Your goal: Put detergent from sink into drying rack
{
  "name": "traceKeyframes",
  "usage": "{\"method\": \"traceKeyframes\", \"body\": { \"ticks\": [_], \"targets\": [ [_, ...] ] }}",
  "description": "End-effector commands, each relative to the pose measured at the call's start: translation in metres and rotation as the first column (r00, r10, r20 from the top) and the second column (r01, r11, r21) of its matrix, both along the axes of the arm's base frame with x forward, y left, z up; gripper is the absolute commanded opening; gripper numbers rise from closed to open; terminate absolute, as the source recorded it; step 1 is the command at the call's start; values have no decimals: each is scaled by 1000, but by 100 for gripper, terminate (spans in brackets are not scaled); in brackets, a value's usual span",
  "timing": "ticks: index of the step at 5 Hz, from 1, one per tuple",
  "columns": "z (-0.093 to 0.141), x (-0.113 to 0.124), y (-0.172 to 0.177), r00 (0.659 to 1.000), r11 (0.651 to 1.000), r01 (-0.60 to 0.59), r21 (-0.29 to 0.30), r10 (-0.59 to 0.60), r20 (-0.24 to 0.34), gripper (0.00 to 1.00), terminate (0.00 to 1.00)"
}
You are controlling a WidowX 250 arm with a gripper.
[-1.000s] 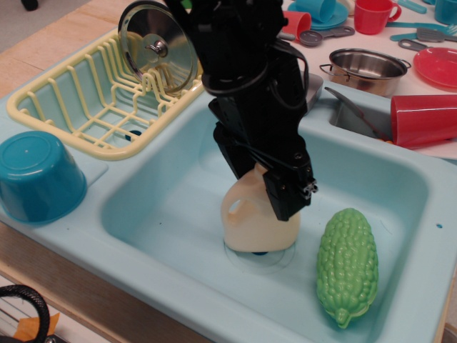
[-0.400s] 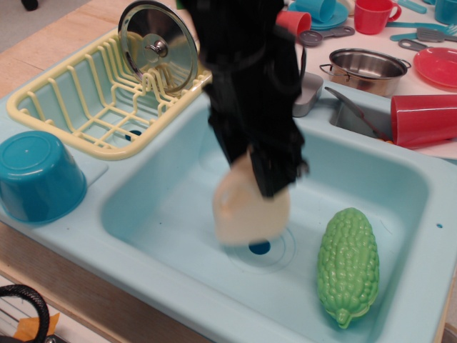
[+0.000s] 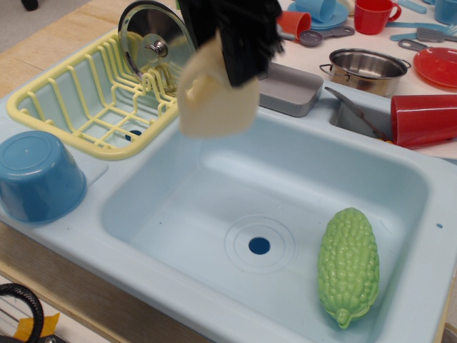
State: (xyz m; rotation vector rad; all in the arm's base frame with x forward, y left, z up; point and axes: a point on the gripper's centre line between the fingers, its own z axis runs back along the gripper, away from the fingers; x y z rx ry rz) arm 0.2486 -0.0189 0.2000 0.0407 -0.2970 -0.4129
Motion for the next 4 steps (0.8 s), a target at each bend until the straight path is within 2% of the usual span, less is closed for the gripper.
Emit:
{"method": "traceKeyframes", "body": {
  "ticks": [1,2,3,4],
  "targets": [
    [27,2,54,991,994,-101,40,96,92,0,0],
    [15,0,75,986,989,-141,39,137,94,0,0],
    [5,1,89,982,988,-151,-32,154,109,100,0],
    [5,1,89,982,988,-151,-32,154,109,100,0]
  ]
}}
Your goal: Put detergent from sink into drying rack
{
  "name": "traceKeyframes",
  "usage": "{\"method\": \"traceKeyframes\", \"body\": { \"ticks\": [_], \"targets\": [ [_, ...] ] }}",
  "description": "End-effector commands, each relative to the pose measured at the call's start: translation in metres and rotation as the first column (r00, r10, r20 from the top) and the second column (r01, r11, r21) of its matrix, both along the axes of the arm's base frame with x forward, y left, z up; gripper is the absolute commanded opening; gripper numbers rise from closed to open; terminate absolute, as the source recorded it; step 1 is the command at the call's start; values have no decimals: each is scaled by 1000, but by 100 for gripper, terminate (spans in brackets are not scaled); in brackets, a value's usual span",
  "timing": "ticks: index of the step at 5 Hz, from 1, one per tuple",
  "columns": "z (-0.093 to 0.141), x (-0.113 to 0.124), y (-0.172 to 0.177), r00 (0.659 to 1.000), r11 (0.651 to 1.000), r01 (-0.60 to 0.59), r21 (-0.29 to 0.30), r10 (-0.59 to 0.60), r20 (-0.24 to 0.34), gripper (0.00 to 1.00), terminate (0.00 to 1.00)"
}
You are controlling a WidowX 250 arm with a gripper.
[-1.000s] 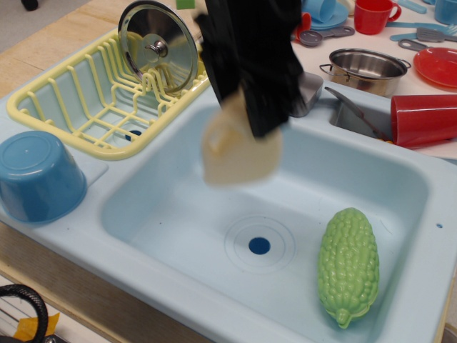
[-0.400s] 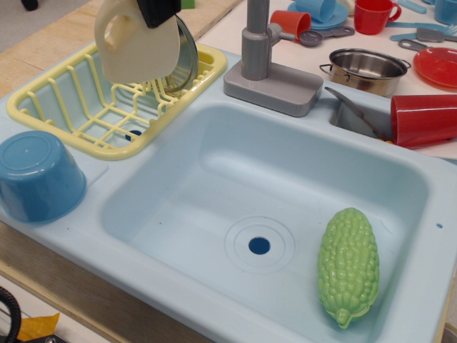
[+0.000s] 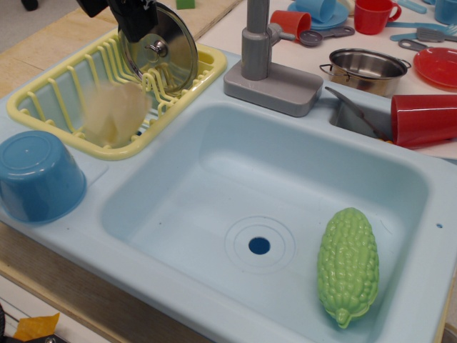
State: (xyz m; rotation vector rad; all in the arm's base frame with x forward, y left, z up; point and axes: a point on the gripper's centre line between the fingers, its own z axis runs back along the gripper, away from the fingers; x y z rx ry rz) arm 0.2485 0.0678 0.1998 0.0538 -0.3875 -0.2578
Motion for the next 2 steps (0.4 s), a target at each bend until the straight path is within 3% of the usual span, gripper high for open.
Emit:
{"method": "traceKeyframes", "body": {
  "ticks": [1,2],
  "targets": [
    [5,1,2,1000,1000,-4,6,4,19,100,0],
    [5,1,2,1000,1000,-4,6,4,19,100,100]
  ]
}}
